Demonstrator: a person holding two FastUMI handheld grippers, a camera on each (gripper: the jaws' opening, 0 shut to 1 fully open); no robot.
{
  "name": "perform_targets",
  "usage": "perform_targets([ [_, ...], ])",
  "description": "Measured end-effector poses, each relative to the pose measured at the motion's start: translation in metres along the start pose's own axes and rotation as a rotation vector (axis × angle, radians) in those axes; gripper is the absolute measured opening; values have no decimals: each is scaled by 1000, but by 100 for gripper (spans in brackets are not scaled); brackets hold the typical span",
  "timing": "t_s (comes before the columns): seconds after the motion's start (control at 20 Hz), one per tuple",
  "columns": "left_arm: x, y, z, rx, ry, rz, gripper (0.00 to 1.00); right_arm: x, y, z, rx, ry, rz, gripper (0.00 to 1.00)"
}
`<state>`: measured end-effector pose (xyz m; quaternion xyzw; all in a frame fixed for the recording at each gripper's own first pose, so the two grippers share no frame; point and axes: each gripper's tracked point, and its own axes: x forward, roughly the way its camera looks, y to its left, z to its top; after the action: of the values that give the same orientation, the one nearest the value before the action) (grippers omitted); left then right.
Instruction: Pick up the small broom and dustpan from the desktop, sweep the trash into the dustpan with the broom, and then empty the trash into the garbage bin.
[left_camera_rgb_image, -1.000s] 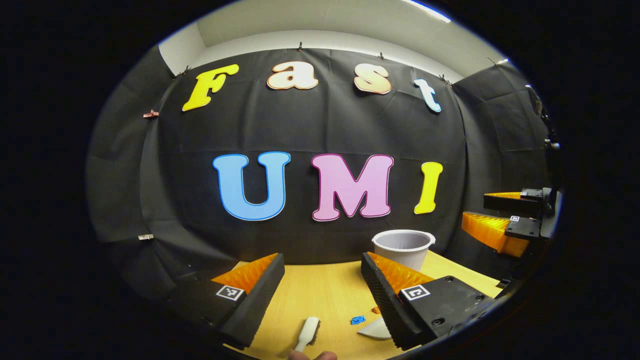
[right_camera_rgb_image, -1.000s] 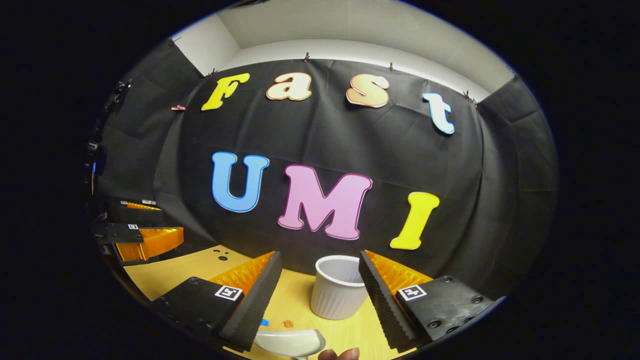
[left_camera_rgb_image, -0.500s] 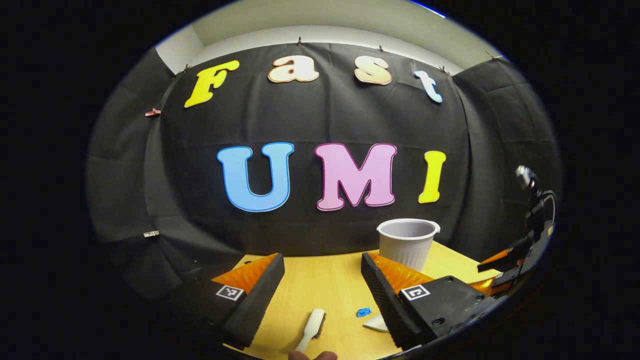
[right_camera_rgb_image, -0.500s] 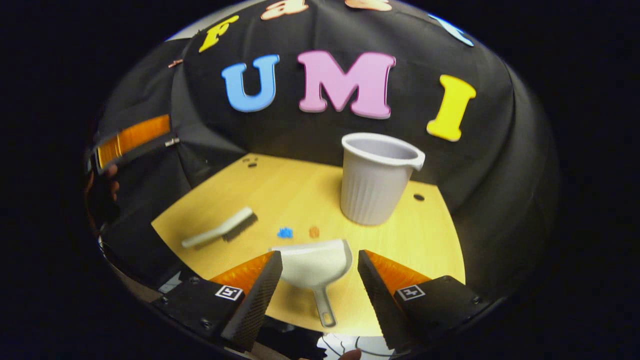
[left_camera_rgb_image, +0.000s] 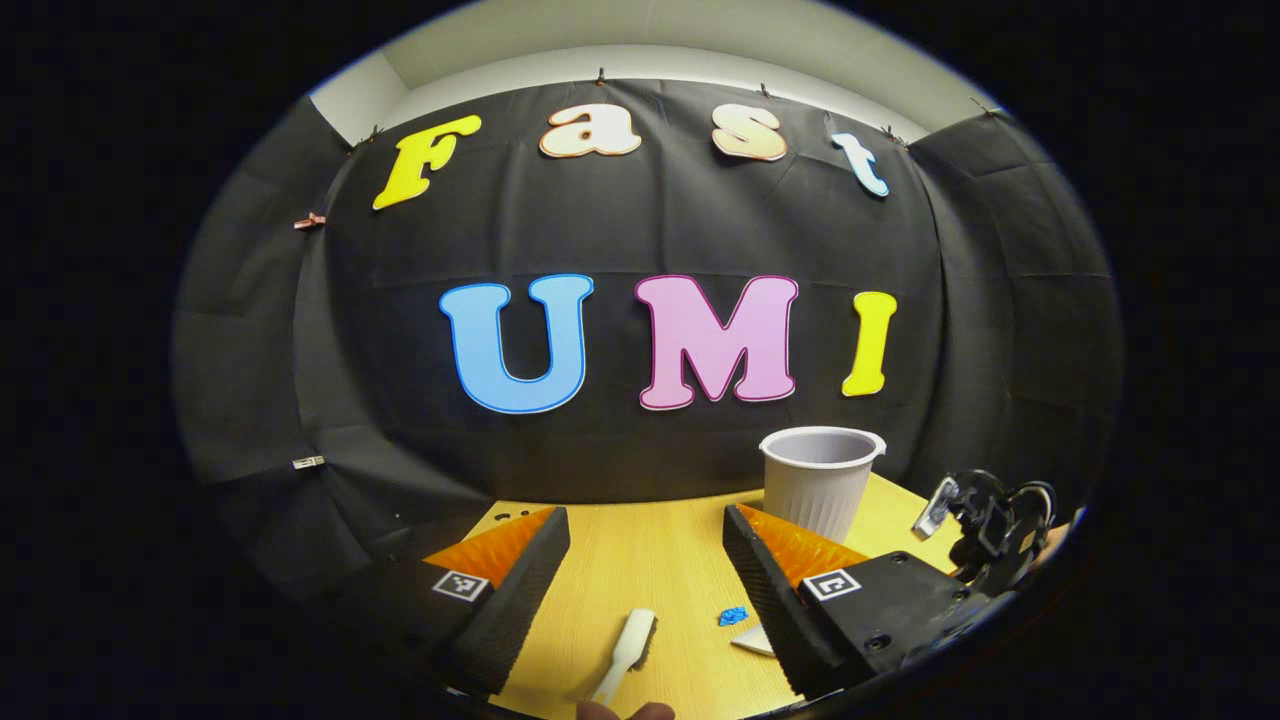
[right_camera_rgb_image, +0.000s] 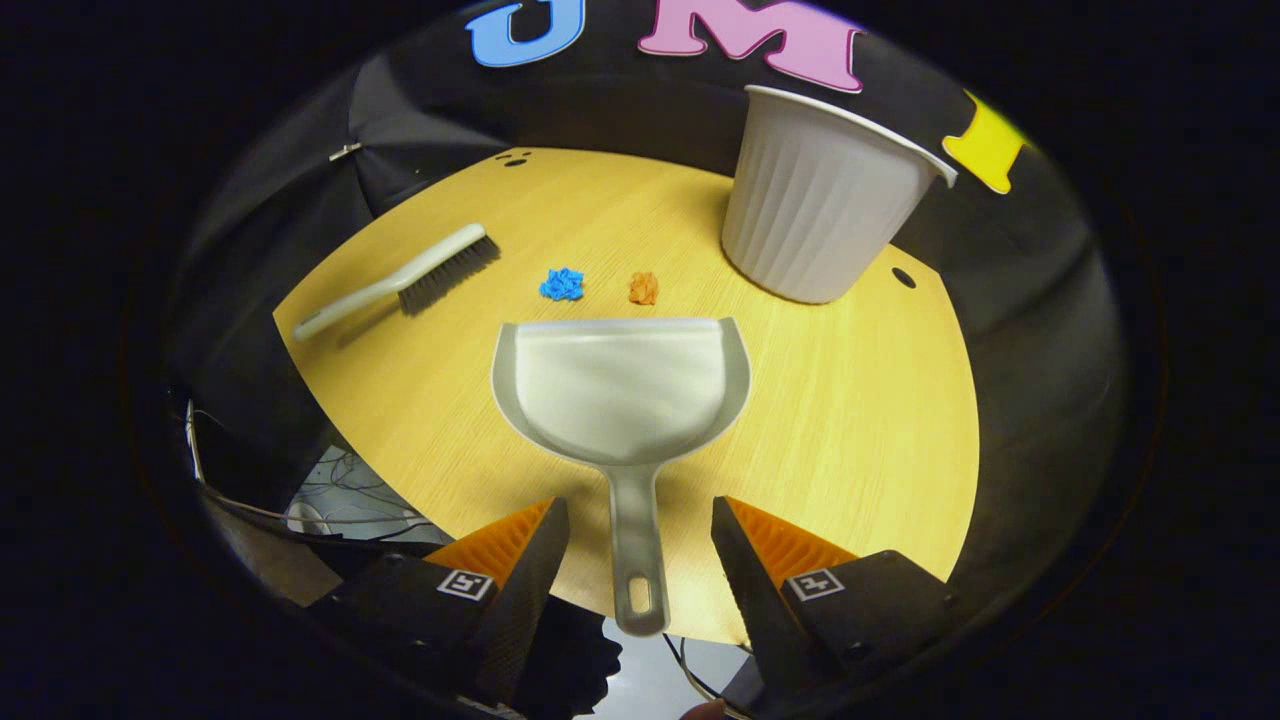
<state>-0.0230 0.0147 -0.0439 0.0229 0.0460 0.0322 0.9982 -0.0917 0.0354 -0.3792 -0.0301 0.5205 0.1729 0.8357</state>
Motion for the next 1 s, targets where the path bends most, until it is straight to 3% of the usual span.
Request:
perform_targets([
  [0.75, 2, 19, -11, -8, 31, 67, 99, 74, 18, -11, 23, 184, 71, 79],
  [0.95, 6, 21, -16, -8, 43, 82, 99, 77, 11, -8, 58, 186, 63, 64],
  [1.0, 7, 22, -18, -10, 47, 88, 99, 78, 10, -8, 72, 187, 57, 54],
])
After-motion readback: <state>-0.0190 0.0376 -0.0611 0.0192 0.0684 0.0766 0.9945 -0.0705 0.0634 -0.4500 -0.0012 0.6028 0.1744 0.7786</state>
